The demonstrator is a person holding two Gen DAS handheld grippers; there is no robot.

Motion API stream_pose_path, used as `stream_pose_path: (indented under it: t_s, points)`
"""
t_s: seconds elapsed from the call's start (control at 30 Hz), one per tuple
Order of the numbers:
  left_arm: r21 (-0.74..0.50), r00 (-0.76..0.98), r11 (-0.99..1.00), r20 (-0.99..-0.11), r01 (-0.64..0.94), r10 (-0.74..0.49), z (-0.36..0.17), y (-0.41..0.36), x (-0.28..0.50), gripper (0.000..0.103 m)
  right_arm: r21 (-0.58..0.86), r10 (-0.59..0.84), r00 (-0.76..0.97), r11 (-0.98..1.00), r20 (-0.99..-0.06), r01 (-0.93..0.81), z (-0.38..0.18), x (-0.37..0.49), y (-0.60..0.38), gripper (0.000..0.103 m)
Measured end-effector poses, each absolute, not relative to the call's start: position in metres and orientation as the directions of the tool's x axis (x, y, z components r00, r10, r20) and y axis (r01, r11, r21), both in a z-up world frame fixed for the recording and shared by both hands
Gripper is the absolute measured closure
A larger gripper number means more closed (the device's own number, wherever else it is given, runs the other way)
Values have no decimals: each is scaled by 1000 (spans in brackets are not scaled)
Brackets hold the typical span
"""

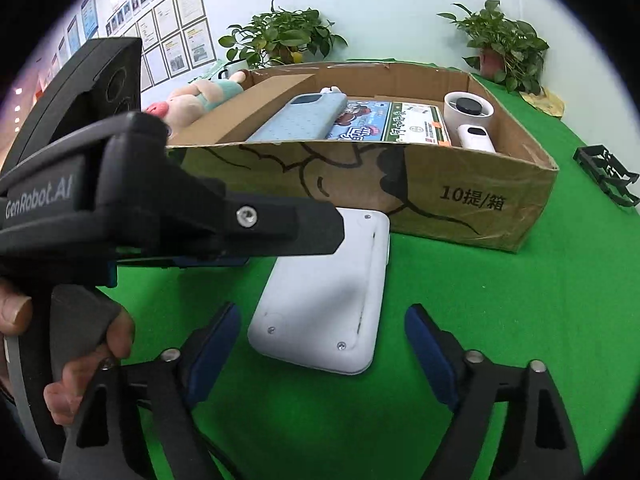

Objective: Organize objects
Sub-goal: 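Grasp the white rectangular case by its edge with the left gripper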

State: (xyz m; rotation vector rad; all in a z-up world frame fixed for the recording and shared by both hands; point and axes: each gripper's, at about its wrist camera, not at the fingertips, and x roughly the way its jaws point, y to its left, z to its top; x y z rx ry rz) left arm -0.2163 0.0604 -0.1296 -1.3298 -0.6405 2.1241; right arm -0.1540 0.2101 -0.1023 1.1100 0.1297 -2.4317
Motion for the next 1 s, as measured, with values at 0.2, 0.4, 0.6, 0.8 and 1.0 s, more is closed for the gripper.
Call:
stream_pose_path:
  t_s: [0.2, 0.4, 0.6, 0.8, 1.0]
  points:
    - [-661, -316, -716, -646, -226, 695, -133, 69, -216, 39, 98, -364, -559, -889, -745, 448, -106, -154, 204, 33]
    - [-627, -314, -738, -669, -248, 674, -134, 78, -204, 57, 73, -338, -566, -896, -752, 438, -105, -143, 204, 33]
    - [-656, -271, -708, -654, -262, 706, -137, 77, -170, 63, 112, -359, -556, -897, -749, 428, -105, -112, 220, 33]
    - [-621, -284, -732, -675, -279, 681, -132, 85, -151, 64, 99, -348, -559, -899, -753, 426, -105, -84, 223, 33]
    - [-583, -301, -763, -702, -280, 646, -128, 85, -152, 72, 65, -311, -573, -911, -759, 408, -106, -89, 220, 34]
